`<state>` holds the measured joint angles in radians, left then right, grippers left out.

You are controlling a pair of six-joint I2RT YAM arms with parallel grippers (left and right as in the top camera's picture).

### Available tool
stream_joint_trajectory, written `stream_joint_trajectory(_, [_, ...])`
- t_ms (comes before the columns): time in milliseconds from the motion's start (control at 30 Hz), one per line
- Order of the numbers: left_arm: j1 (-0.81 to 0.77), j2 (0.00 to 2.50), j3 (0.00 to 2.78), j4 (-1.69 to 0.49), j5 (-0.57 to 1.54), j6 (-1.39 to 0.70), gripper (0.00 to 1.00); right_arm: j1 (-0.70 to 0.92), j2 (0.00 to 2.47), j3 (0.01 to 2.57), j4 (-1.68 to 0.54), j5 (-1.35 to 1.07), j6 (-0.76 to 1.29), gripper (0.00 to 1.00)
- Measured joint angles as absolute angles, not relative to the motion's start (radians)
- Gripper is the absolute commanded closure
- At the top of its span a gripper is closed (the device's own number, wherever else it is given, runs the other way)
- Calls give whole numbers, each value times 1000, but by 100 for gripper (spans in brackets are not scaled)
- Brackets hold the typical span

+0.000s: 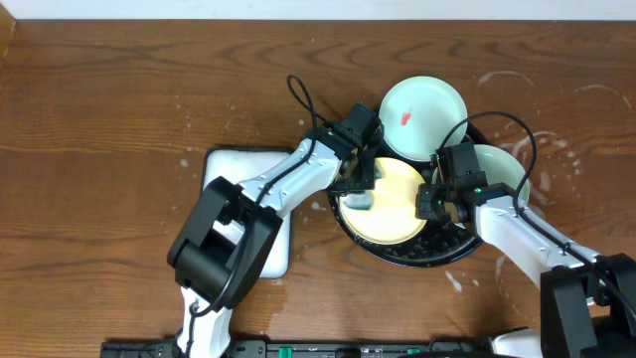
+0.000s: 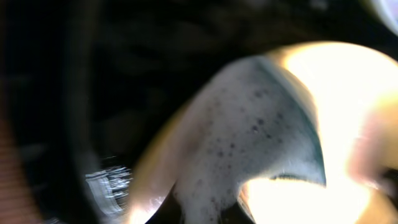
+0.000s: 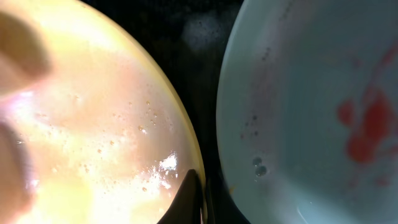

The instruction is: Clean dirty plates on tray and stack at the side

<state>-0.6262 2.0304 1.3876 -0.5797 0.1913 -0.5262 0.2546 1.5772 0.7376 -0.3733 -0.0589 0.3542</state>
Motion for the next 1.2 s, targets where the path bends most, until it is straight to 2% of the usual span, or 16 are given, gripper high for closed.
stream_joint_trajectory(200, [-668, 2028, 1390, -565, 21, -441, 93, 255, 1578, 738, -374, -93, 355, 99])
stream_joint_trajectory(567, [-706, 2014, 1381, -540, -106, -360, 93, 255, 1578, 738, -380, -109, 355, 99])
stream_joint_trajectory(833, [-673, 1795, 1363, -534, -226, -357, 91, 255, 1578, 738, -384, -92, 354, 99])
stream_joint_trajectory(1000, [-650, 1621, 1364, -650, -269, -356, 89, 255, 1577, 738, -385, -89, 352, 99])
stream_joint_trajectory(1200, [-585, 1588, 1358, -879, -263, -390, 91, 255, 1577, 738, -384, -88, 319, 99])
